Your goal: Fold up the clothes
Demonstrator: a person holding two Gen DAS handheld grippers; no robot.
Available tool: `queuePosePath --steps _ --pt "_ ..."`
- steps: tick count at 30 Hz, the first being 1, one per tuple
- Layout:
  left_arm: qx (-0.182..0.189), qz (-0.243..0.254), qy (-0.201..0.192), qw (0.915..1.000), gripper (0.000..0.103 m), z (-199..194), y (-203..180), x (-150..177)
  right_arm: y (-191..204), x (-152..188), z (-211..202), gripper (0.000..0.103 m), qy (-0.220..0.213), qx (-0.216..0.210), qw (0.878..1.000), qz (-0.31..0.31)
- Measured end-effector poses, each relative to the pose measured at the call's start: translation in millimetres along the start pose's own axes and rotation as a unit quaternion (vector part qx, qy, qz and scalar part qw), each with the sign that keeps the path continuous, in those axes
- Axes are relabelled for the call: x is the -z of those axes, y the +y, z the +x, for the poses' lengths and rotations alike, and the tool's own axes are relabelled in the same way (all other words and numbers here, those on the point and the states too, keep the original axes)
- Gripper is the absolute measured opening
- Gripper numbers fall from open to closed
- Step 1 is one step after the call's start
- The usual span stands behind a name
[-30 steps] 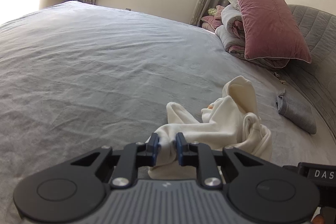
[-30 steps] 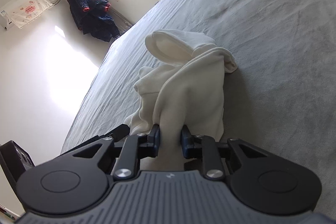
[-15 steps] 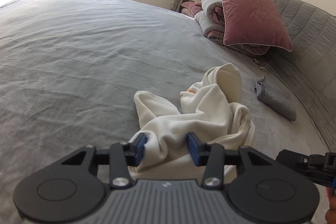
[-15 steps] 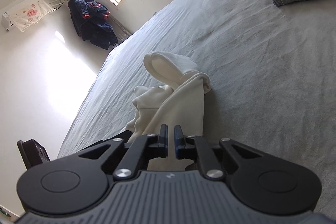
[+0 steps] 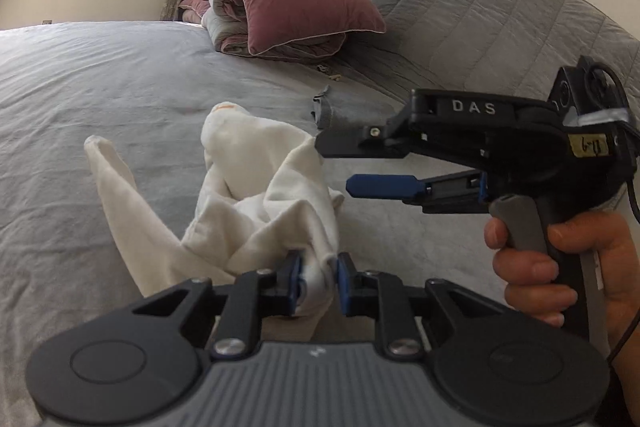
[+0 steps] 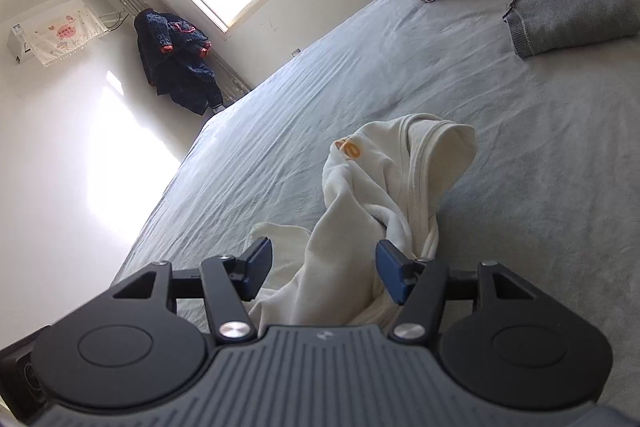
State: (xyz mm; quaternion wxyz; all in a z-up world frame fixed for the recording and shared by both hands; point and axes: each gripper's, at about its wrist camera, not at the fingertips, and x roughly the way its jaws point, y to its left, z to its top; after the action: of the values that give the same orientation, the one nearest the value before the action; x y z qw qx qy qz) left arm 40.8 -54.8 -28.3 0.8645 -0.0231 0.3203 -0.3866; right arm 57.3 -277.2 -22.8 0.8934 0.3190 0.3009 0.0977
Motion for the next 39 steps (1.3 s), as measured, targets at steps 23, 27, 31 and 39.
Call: queuePosePath --steps 23,27,31,39 --pt "-0.024 -0.087 -0.043 0.9950 0.069 -14 43 -23 -24 2 -26 0.008 -0.018 0.045 0.999 -0.017" --pt "-0.037 -0.086 -0.044 0.9946 0.077 -1 43 -32 -23 9 -33 0.008 -0.007 0.052 0.998 -0.039" --pt "-0.041 -0.100 -0.036 0.9935 0.081 21 46 -44 -34 14 -33 0.008 0.006 0.065 0.997 -0.037" --pt "-0.067 -0.083 0.041 0.9935 0.081 79 53 -87 -68 9 -40 0.008 0.016 0.083 0.996 0.008"
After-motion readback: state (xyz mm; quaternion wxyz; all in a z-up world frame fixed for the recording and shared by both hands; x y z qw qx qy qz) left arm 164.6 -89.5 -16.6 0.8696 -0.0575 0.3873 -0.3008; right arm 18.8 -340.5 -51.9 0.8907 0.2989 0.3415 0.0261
